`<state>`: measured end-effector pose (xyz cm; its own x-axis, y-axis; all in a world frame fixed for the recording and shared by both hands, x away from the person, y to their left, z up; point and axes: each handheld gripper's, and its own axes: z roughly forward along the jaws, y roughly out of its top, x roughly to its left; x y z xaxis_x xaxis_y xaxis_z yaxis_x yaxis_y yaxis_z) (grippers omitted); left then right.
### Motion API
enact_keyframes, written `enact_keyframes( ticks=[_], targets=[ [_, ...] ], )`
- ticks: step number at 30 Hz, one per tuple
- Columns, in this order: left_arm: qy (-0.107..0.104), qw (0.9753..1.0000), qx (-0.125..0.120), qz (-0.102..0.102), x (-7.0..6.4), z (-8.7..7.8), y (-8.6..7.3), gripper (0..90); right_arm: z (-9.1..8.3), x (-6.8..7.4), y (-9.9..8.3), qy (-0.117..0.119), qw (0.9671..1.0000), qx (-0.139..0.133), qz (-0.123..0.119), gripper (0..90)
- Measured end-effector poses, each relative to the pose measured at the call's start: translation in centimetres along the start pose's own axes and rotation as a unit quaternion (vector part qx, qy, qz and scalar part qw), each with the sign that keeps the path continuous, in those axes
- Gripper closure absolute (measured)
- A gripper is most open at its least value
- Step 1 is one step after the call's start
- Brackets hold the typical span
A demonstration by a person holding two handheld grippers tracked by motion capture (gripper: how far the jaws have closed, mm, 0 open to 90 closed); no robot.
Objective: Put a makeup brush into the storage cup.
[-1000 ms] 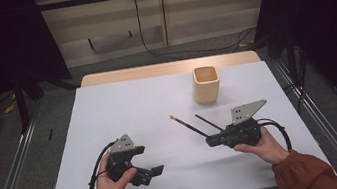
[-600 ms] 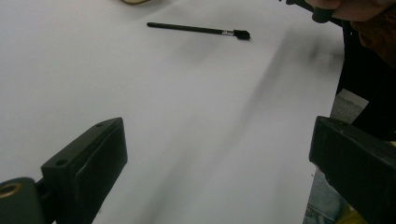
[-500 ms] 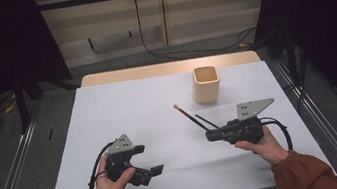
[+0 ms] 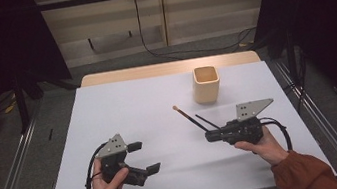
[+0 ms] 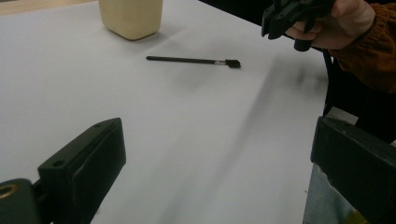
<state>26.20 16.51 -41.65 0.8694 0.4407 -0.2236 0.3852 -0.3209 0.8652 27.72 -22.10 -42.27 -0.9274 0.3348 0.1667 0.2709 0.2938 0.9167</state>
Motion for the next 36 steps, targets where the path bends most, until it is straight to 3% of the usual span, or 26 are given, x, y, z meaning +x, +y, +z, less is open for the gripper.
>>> enact_keyframes(
  ticks=[2, 5, 8, 16, 25, 32, 36],
  targets=[
    [-0.009, 0.9999, -0.009, -0.008, 0.1, 0.2, 0.2, 3.2, 0.0, 0.0, 0.0, 0.001, 1.0000, -0.002, 0.000, 86.0],
    [0.004, 0.9999, -0.015, 0.006, -0.1, 0.4, 0.5, 3.3, 0.1, 0.1, 0.0, 0.002, 1.0000, -0.001, -0.001, 86.0],
    [0.004, 0.9994, -0.029, 0.016, -0.2, 0.5, 1.0, 3.3, 0.1, 0.1, 0.0, 0.002, 1.0000, -0.004, -0.001, 85.9],
    [-0.004, 0.9981, -0.052, 0.033, -0.9, 1.1, 2.0, 2.8, 0.2, 0.0, 0.0, 0.002, 1.0000, -0.005, 0.000, 85.9],
    [-0.015, 0.9958, -0.070, 0.056, -1.6, 3.0, 4.4, 2.7, 0.3, 0.0, 0.0, 0.006, 0.9999, -0.014, 0.000, 85.9],
    [-0.028, 0.9933, -0.096, 0.058, -2.2, 4.6, 5.9, 2.8, 0.3, 0.1, -0.1, 0.008, 0.9998, -0.018, 0.000, 85.9],
    [-0.032, 0.9932, -0.096, 0.059, -2.5, 5.2, 6.3, 2.0, 0.3, 0.1, -0.1, 0.009, 0.9998, -0.018, 0.001, 85.9]
  ],
)
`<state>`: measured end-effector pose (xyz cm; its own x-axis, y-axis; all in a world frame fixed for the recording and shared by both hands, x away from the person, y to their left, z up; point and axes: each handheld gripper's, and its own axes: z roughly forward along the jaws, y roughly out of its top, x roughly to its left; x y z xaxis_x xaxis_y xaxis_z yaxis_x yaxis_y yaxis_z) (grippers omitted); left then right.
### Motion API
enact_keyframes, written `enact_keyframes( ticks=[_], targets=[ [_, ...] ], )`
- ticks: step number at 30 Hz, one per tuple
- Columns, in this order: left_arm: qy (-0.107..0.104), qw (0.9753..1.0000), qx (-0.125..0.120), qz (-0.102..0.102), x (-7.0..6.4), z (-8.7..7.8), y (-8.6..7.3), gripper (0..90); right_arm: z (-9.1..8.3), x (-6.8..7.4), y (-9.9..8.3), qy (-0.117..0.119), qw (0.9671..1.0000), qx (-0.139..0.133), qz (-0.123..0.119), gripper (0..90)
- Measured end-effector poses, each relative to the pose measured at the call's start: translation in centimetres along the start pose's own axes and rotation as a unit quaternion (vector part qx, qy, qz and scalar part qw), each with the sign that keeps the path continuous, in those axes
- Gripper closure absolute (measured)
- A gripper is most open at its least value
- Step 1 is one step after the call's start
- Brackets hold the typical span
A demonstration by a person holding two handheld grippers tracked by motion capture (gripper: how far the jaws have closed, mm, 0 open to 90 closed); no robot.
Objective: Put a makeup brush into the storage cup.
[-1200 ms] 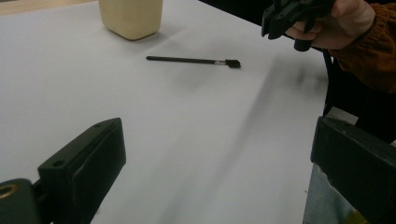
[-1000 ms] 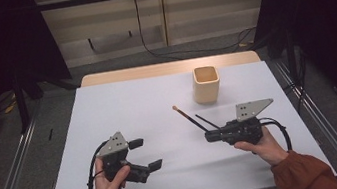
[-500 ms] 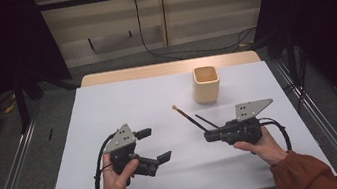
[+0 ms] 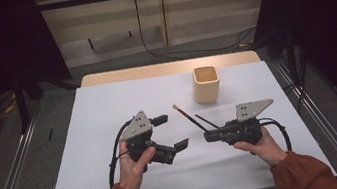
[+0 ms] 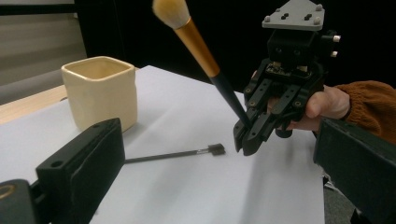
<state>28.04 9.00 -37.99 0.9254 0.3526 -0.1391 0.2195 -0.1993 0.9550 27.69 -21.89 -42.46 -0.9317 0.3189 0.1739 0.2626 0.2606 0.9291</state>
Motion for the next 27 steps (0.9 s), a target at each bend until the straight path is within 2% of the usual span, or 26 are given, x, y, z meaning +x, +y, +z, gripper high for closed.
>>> enact_keyframes(
  ticks=[4, 7, 8, 10, 13, 18, 19, 20, 21, 24, 26, 27],
  targets=[
    [0.005, 0.9999, 0.003, 0.010, -0.3, 0.6, 0.2, 1.9, 0.0, 0.1, 0.1, 0.001, 1.0000, -0.003, -0.002, 85.9],
    [-0.011, 0.9998, -0.011, -0.007, -0.3, 0.9, 0.4, 3.2, 0.1, 0.0, 0.0, 0.002, 1.0000, -0.002, -0.001, 85.9],
    [-0.004, 0.9999, -0.012, 0.001, -0.3, 1.0, 0.5, 3.1, 0.1, 0.0, 0.0, 0.002, 1.0000, -0.001, -0.002, 85.9],
    [0.005, 0.9998, -0.017, -0.001, -0.4, 1.3, 0.6, 3.2, 0.0, 0.0, 0.1, -0.001, 1.0000, 0.002, -0.004, 85.9],
    [-0.011, 0.9998, -0.017, -0.008, -0.4, 1.7, 0.8, 5.5, -0.1, 0.0, 0.1, -0.002, 1.0000, -0.001, -0.003, 85.9],
    [-0.001, 0.9998, -0.017, -0.003, -0.5, 2.2, 1.0, 9.3, 0.0, 0.0, 0.1, -0.001, 1.0000, -0.001, -0.004, 85.9],
    [-0.004, 0.9998, -0.019, -0.003, -0.5, 2.2, 1.1, 11.3, 0.0, 0.0, 0.1, -0.001, 1.0000, -0.001, -0.004, 85.9],
    [-0.007, 0.9995, -0.027, -0.014, -0.3, 2.2, 1.1, 13.9, 0.0, 0.0, 0.1, -0.001, 1.0000, 0.000, -0.005, 85.8],
    [-0.002, 0.9994, -0.028, -0.017, -0.3, 2.2, 1.1, 16.4, 0.0, 0.0, 0.0, -0.002, 1.0000, 0.000, -0.004, 85.9],
    [0.005, 0.9993, -0.030, -0.020, -0.1, 2.1, 1.1, 25.9, 0.0, 0.0, 0.0, 0.001, 1.0000, 0.000, -0.002, 85.9],
    [0.016, 0.9993, -0.029, -0.019, 0.0, 2.0, 1.2, 27.7, 0.1, 0.0, 0.0, 0.003, 1.0000, 0.002, -0.001, 85.9],
    [0.010, 0.9993, -0.028, -0.022, 0.0, 2.0, 1.1, 30.7, 0.1, 0.0, 0.0, 0.001, 1.0000, 0.004, 0.000, 85.9]
  ],
)
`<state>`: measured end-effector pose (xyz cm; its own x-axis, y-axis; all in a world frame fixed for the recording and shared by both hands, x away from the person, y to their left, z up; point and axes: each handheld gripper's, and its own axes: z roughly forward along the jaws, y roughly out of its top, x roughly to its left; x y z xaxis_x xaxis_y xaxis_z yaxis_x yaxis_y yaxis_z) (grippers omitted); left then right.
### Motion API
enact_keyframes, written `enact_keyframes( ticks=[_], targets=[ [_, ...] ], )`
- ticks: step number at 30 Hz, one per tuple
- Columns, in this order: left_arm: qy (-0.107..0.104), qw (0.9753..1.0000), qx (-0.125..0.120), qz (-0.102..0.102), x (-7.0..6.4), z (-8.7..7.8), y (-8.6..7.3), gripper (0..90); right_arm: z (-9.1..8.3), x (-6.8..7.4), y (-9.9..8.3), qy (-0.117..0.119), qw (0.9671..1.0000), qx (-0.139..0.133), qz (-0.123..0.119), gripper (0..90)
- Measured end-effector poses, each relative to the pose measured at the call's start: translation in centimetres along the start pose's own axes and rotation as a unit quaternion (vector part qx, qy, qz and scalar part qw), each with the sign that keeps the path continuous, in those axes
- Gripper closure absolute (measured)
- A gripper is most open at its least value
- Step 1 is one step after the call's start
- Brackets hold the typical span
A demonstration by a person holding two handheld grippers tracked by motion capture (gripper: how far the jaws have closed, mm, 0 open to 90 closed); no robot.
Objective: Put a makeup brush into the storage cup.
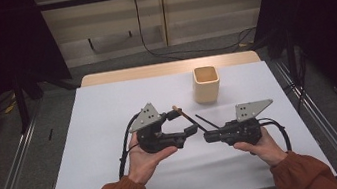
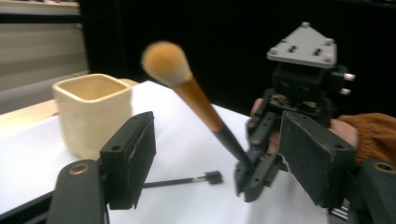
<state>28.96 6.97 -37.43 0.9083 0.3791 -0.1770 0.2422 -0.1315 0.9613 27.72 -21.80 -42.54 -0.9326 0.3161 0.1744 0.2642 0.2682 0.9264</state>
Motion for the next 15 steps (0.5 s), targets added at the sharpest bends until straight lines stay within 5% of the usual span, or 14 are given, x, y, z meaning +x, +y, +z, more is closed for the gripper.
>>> enact_keyframes(
  ticks=[15],
  targets=[
    [-0.024, 0.9992, -0.003, -0.033, 0.40, -0.17, 0.36, 70.1, 0.15, -0.06, -0.11, 0.004, 1.0000, 0.002, -0.001, 85.9]
  ],
)
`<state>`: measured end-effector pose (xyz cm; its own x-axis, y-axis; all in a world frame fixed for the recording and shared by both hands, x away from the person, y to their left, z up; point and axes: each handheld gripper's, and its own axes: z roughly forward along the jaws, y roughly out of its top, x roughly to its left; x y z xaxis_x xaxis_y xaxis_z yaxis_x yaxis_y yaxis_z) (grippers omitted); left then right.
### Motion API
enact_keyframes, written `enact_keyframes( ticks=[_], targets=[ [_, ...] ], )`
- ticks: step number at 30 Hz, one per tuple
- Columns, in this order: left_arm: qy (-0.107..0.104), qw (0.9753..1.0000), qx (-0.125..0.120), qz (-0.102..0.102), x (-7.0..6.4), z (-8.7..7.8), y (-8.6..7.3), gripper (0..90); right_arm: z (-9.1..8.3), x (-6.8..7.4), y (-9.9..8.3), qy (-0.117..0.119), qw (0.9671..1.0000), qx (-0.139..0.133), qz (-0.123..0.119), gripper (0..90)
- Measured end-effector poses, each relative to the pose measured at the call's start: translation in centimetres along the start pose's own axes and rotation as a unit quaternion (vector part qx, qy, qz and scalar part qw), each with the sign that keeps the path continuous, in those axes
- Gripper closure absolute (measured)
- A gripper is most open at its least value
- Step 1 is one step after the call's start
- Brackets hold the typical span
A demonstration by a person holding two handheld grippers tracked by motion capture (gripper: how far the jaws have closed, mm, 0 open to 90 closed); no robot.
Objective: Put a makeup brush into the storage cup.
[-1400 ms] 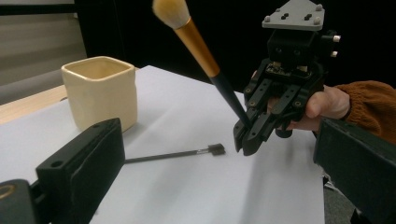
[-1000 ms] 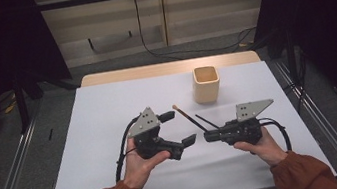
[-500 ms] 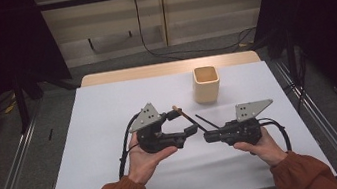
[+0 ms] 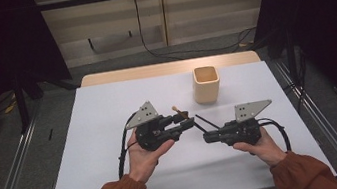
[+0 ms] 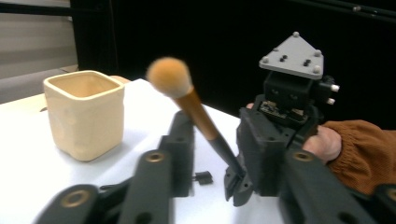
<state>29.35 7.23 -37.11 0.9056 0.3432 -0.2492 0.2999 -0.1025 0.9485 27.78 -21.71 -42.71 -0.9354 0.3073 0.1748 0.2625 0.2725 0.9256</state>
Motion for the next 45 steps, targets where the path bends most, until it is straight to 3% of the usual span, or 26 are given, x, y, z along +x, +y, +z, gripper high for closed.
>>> enact_keyframes(
  ticks=[1, 2, 9, 15, 20, 26, 31, 34, 38, 41, 45],
  targets=[
    [0.011, 0.9999, 0.000, 0.000, 0.0, -0.1, 0.0, 70.9, 0.0, 0.0, 0.0, 0.000, 1.0000, 0.000, -0.001, 85.9],
    [0.006, 0.9999, -0.006, -0.008, 0.1, -0.2, 0.1, 71.5, 0.1, 0.0, 0.0, 0.000, 1.0000, 0.001, -0.001, 85.9],
    [-0.008, 0.9999, -0.001, -0.014, 0.2, -0.4, 0.1, 76.9, 0.4, 0.1, -0.2, 0.001, 0.9999, 0.009, -0.004, 85.8],
    [-0.020, 0.9995, -0.011, -0.023, -0.3, -0.4, 0.3, 81.2, 0.8, 0.3, -0.3, 0.007, 0.9999, 0.012, -0.008, 85.4],
    [-0.034, 0.9993, -0.012, -0.010, -1.1, -0.5, 0.8, 83.8, 0.5, 0.3, -0.1, 0.009, 0.9999, 0.001, -0.010, 83.7],
    [-0.036, 0.9992, -0.015, -0.014, -1.2, -0.5, 0.8, 83.9, 0.3, 0.2, 0.0, 0.009, 1.0000, -0.001, 0.000, 81.3],
    [-0.034, 0.9993, -0.012, -0.013, -1.1, -0.6, 0.8, 84.0, 0.3, 0.3, 0.1, 0.016, 0.9999, -0.005, 0.001, 74.3],
    [-0.030, 0.9994, -0.012, -0.016, -1.0, -0.6, 0.7, 83.9, 0.2, 0.4, 0.1, 0.018, 0.9998, -0.005, -0.001, 64.3],
    [-0.027, 0.9993, -0.011, -0.024, -0.6, -0.8, 0.7, 83.9, 0.2, 0.5, 0.2, 0.015, 0.9999, -0.005, 0.001, 43.5],
    [-0.025, 0.9993, -0.012, -0.023, -0.5, -1.0, 0.7, 83.9, 0.3, 0.4, 0.2, 0.003, 0.9999, -0.004, 0.009, 27.5],
    [-0.023, 0.9994, -0.011, -0.022, -0.5, -1.2, 0.7, 83.9, 0.4, 0.4, 0.2, -0.011, 0.9998, -0.006, 0.014, 13.6]
  ],
)
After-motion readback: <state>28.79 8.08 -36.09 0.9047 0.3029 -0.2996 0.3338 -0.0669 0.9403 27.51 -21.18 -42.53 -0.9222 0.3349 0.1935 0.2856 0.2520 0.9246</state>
